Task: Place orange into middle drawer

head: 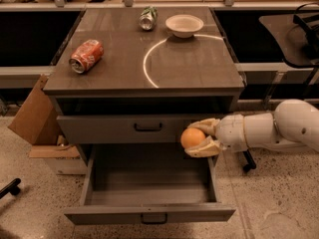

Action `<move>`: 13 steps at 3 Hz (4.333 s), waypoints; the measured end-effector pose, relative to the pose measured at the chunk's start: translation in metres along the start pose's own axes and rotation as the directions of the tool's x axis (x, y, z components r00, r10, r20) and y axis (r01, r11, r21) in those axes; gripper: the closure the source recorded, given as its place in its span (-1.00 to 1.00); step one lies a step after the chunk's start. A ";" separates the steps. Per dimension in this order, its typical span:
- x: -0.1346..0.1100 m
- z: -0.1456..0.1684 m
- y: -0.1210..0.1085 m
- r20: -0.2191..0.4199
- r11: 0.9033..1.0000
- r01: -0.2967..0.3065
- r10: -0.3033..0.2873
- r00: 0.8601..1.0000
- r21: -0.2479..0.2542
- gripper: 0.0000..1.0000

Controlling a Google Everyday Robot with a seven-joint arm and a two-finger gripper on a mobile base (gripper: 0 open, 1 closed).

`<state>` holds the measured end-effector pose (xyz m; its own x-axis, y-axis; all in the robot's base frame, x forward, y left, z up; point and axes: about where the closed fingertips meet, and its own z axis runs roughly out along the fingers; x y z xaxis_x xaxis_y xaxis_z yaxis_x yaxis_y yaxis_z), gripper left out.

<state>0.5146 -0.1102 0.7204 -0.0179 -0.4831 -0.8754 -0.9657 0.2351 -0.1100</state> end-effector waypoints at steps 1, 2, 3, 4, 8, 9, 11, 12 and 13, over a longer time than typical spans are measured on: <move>0.040 0.021 0.020 -0.014 0.999 -0.040 0.040 0.999 0.001 1.00; 0.079 0.048 0.034 -0.037 0.997 -0.082 0.082 0.996 -0.003 1.00; 0.129 0.083 0.036 -0.055 0.988 -0.156 0.157 0.986 0.013 1.00; 0.129 0.083 0.036 -0.055 0.988 -0.157 0.157 0.986 0.013 1.00; 0.221 0.171 -0.013 -0.016 0.980 -0.200 0.201 0.980 0.016 1.00; 0.242 0.195 -0.024 -0.033 0.970 -0.239 0.240 0.970 0.035 0.47; 0.250 0.211 -0.029 -0.062 0.967 -0.250 0.252 0.966 0.041 -0.46; 0.246 0.211 -0.029 -0.064 0.968 -0.247 0.249 0.967 0.037 -1.00; 0.244 0.195 -0.029 -0.035 0.966 -0.253 0.255 0.966 0.054 -1.00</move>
Offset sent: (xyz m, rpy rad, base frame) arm -0.0293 0.0148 -0.1559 -0.0299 0.1320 -0.0713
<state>0.5884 -0.0697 0.4183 -0.2726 -0.4361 -0.8577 -0.9144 0.3948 0.0899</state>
